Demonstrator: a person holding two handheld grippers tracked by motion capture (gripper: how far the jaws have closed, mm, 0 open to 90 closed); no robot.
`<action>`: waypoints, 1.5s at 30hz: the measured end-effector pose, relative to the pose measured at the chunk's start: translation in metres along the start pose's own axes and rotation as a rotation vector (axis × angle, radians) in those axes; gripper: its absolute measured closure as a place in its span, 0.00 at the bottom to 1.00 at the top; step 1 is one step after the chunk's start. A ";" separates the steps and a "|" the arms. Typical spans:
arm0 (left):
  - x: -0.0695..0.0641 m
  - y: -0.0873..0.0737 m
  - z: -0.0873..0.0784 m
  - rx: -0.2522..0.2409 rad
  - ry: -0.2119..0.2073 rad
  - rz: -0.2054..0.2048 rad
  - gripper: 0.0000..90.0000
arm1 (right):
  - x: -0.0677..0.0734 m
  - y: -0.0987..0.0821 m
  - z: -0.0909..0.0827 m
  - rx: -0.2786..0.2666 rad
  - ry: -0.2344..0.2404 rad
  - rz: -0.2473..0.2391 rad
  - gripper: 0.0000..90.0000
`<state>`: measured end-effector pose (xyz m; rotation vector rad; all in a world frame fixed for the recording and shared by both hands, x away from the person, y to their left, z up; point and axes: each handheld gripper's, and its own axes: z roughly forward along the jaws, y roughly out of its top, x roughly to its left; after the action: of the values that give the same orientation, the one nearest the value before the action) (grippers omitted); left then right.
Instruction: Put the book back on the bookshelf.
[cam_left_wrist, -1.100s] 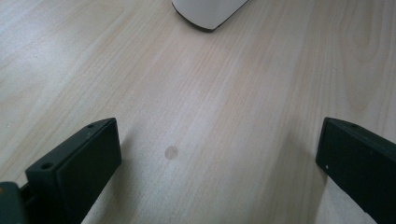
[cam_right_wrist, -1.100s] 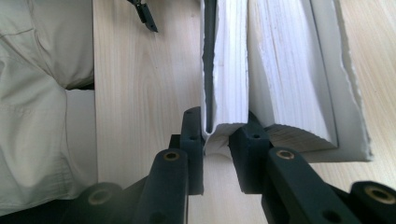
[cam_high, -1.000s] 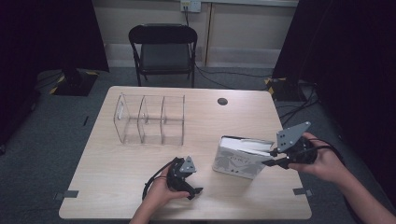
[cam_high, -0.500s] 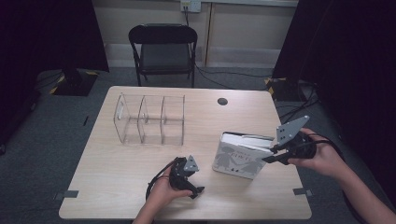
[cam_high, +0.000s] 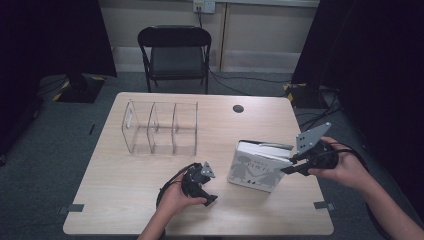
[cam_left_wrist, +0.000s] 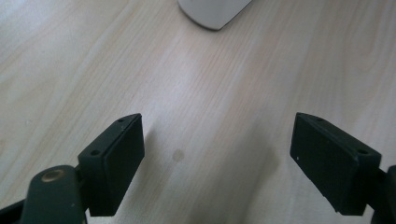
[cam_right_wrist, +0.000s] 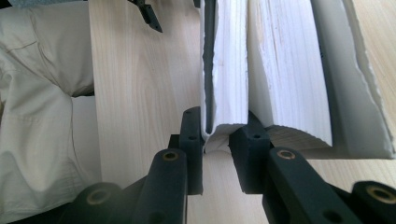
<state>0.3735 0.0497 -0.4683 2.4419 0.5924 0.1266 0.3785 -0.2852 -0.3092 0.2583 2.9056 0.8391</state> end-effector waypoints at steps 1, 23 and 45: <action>0.000 0.006 -0.005 -0.012 -0.004 -0.003 0.18 | -0.001 0.000 0.000 -0.002 0.001 0.002 0.84; -0.001 0.065 -0.036 -0.019 -0.071 0.054 0.34 | -0.003 0.000 0.001 -0.001 -0.003 0.010 0.84; -0.001 0.113 -0.050 -0.052 -0.074 0.143 0.39 | -0.005 -0.002 0.003 -0.007 0.010 0.018 0.83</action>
<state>0.4048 -0.0039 -0.3615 2.4260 0.3773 0.1081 0.3835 -0.2867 -0.3123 0.2805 2.9132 0.8552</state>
